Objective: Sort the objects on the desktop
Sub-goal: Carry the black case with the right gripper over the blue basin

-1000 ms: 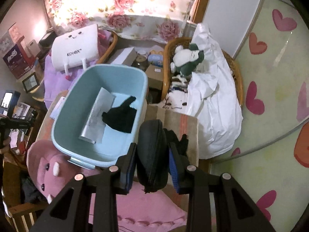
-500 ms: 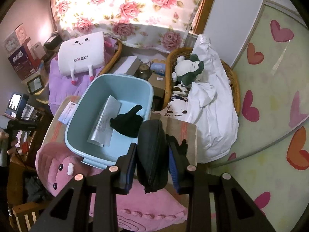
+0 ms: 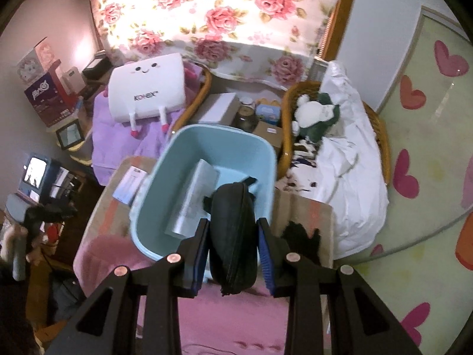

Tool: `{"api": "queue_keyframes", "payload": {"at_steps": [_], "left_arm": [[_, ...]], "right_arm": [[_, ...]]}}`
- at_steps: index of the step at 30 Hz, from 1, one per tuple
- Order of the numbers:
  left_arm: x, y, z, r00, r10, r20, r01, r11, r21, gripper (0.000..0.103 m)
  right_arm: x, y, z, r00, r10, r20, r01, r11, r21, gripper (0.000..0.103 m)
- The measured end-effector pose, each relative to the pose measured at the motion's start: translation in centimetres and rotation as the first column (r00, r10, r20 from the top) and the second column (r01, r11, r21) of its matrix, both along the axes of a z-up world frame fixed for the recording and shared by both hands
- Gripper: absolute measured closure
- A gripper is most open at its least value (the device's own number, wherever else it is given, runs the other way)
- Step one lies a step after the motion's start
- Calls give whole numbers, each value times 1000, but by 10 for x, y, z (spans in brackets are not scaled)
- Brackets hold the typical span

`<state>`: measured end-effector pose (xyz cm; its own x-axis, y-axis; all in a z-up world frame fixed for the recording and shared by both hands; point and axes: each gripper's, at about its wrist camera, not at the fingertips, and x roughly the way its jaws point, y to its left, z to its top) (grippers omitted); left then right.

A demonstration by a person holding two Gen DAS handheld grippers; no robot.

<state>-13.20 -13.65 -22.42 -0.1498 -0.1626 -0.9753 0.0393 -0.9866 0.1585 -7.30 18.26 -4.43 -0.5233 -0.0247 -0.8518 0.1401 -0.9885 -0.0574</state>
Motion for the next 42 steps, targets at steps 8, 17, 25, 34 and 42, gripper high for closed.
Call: {"api": "queue_keyframes", "payload": {"at_steps": [8,17,25,34,42], "left_arm": [[-3,-2,-3,1000,-6,6,6,1000,1,51],[-9,9,-7,999,-38,7,38,999,-13,51],[-19,20,-21,998,-53,31,54,998,-19,51],[-28,32,-33,996,-76,50,77,997,-29,51],[-38,35,-44,995,-79,64,81,996,-29,51]], "right_arm": [[-21,-50,-1,999,51,-3,-51,998,-30,69],[-39,-60,-17,998,52,25,-52,998,-31,69],[-67,-44,-65,996,17,93,-12,999,-49,69],[-96,-30,-141,981,-7,193,15,999,-43,69],[-111,-24,-183,964,-24,264,41,997,-59,69]]}}
